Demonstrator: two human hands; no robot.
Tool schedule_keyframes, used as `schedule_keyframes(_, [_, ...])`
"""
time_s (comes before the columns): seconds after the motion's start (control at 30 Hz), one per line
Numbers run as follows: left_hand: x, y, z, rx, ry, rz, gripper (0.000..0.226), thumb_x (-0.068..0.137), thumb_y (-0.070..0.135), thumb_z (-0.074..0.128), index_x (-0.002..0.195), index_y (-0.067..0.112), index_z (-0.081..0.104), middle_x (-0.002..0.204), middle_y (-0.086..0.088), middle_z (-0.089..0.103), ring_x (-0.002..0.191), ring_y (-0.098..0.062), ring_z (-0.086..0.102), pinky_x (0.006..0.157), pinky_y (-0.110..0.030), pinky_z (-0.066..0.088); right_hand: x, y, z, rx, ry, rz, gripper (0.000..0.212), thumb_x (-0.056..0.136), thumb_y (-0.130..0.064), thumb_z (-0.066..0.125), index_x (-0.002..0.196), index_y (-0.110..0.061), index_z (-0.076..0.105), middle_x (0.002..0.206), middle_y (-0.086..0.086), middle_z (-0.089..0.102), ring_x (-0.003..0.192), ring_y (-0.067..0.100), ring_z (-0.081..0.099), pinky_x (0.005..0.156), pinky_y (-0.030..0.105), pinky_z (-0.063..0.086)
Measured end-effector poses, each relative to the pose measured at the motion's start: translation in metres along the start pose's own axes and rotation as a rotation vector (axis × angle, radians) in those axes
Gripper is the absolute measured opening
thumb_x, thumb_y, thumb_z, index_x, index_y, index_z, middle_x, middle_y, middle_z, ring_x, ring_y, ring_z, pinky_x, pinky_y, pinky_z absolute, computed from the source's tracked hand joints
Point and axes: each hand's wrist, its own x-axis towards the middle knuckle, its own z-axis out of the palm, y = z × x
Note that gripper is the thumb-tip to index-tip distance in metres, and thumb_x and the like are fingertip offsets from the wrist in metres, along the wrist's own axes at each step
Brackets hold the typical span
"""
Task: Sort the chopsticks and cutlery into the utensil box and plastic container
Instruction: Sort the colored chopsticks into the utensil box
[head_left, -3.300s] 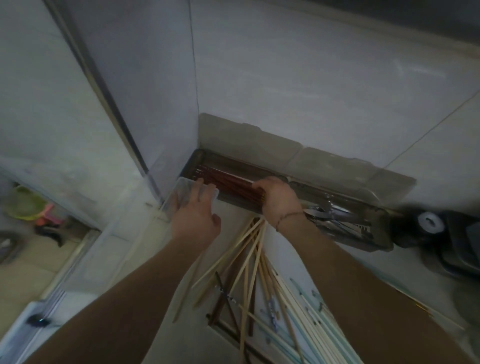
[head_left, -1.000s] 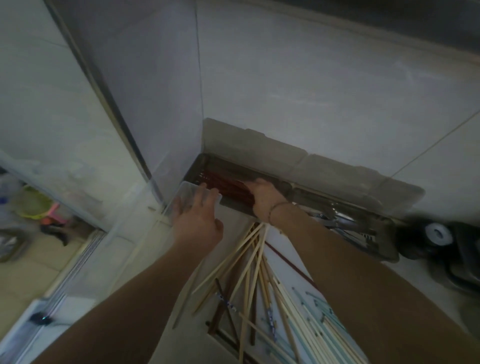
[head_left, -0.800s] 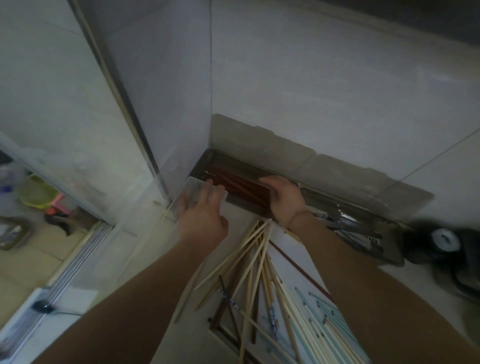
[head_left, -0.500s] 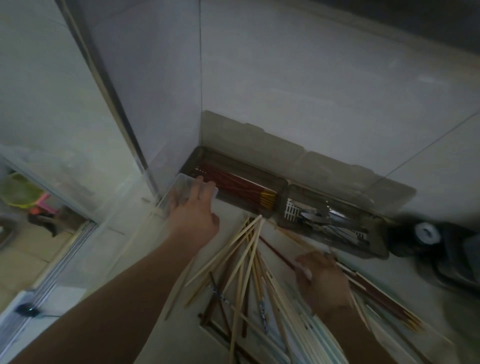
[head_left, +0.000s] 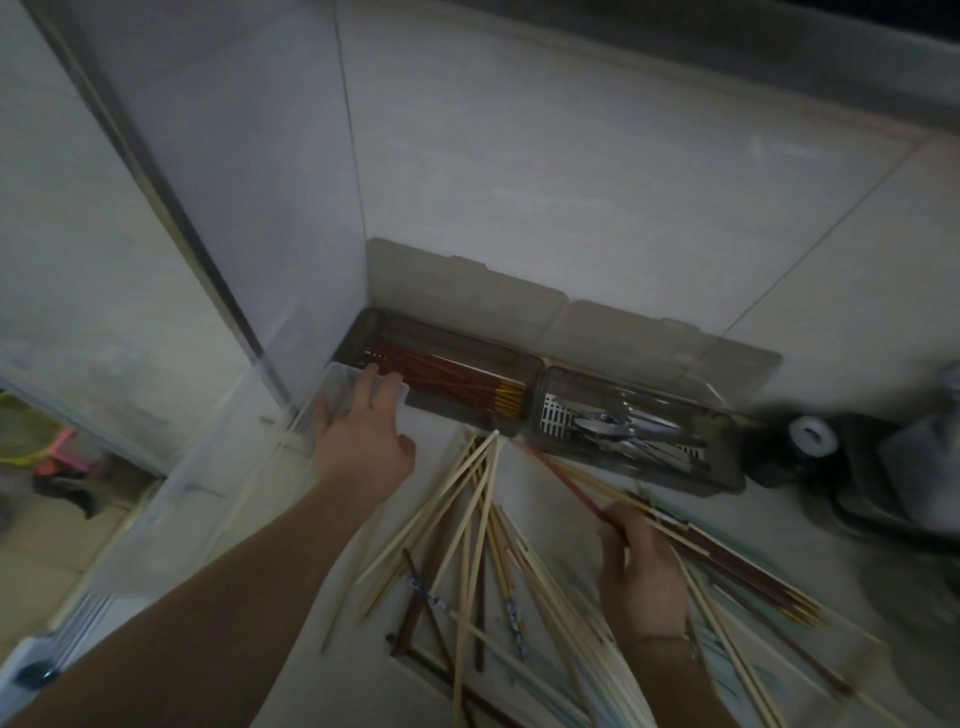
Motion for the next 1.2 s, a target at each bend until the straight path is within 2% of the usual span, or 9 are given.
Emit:
schedule_keyframes(0.1, [0.000,-0.001,0.000,0.014,-0.001,0.001,0.074,0.078,0.035,0.062,0.143,0.030,0.026,0.156,-0.002,0.022,0.134,-0.030,0.041,0.117,-0.053,0.014,0.023,-0.019,-0.005,0.158,-0.025,0.016,0.046,0.094,-0.049,0.033,0.113,-0.022,0.065,0.103,0.005,0.067,0.078,0.028,0.065,0.064,0.034,0.052])
schedule_keyframes(0.17, [-0.001,-0.001,-0.001,0.011,0.007,-0.007,0.075,0.079,0.036,0.062,0.144,0.031,0.025,0.157,-0.001,0.021,0.132,-0.032,0.043,0.118,-0.053,0.014,0.044,-0.034,-0.005,0.157,-0.036,-0.050,0.033,0.095,-0.026,0.044,0.120,-0.015,0.063,0.113,0.008,0.060,0.087,0.027,0.062,0.073,0.029,0.050])
schedule_keyframes(0.3, [-0.001,-0.001,0.000,0.018,0.013,-0.004,0.075,0.080,0.038,0.061,0.144,0.032,0.022,0.158,0.000,0.019,0.133,-0.032,0.042,0.118,-0.052,0.012,0.094,-0.064,0.005,0.068,-0.225,-0.260,0.063,0.077,0.017,0.051,0.134,-0.009,0.052,0.133,0.010,0.044,0.114,0.021,0.049,0.102,0.020,0.036])
schedule_keyframes(0.47, [0.000,-0.002,0.000,-0.003,0.040,0.011,0.074,0.077,0.035,0.064,0.141,0.032,0.028,0.154,-0.001,0.025,0.137,-0.029,0.036,0.118,-0.054,0.014,0.160,-0.098,0.043,-0.030,-0.366,-0.338,0.048,0.076,0.004,0.064,0.116,-0.022,0.067,0.114,0.002,0.066,0.103,0.019,0.061,0.096,0.019,0.042])
schedule_keyframes(0.67, [0.000,-0.004,0.002,0.000,0.058,0.013,0.074,0.075,0.036,0.064,0.141,0.031,0.030,0.154,-0.001,0.027,0.139,-0.026,0.034,0.118,-0.053,0.012,0.180,-0.132,0.073,0.081,-0.450,-0.275,0.041,0.080,0.014,0.053,0.110,-0.008,0.069,0.111,0.011,0.066,0.106,0.025,0.061,0.100,0.032,0.046])
schedule_keyframes(0.8, [0.000,-0.002,0.001,-0.010,0.065,0.018,0.075,0.074,0.034,0.065,0.141,0.030,0.032,0.154,-0.002,0.028,0.139,-0.027,0.035,0.117,-0.054,0.013,0.177,-0.119,0.077,0.002,-0.481,-0.319,0.040,0.082,0.012,0.053,0.111,-0.010,0.069,0.118,0.010,0.064,0.108,0.025,0.061,0.104,0.022,0.039])
schedule_keyframes(0.97, [0.000,-0.003,0.000,-0.006,0.047,0.028,0.073,0.078,0.035,0.063,0.142,0.030,0.028,0.155,-0.002,0.024,0.139,-0.027,0.033,0.118,-0.054,0.012,0.150,-0.090,0.030,0.253,-0.121,-0.292,0.031,0.079,0.016,0.055,0.093,-0.005,0.073,0.102,0.011,0.068,0.096,0.017,0.059,0.093,-0.004,0.026])
schedule_keyframes(1.1, [-0.001,-0.003,0.001,-0.017,0.034,0.034,0.073,0.078,0.033,0.063,0.143,0.028,0.030,0.156,-0.004,0.025,0.139,-0.029,0.033,0.117,-0.054,0.012,0.090,-0.002,-0.026,0.258,0.156,-0.085,0.017,0.085,0.002,0.057,0.091,-0.007,0.071,0.096,0.004,0.066,0.091,0.018,0.062,0.091,0.029,0.050])
schedule_keyframes(1.2, [0.000,-0.001,0.001,-0.031,0.003,0.009,0.072,0.081,0.034,0.061,0.146,0.028,0.029,0.158,-0.002,0.020,0.139,-0.026,0.034,0.117,-0.052,0.015,0.028,0.080,-0.044,-0.002,0.199,0.209,0.022,0.087,-0.018,0.052,0.097,-0.009,0.069,0.103,0.014,0.068,0.094,0.037,0.062,0.086,0.044,0.049])
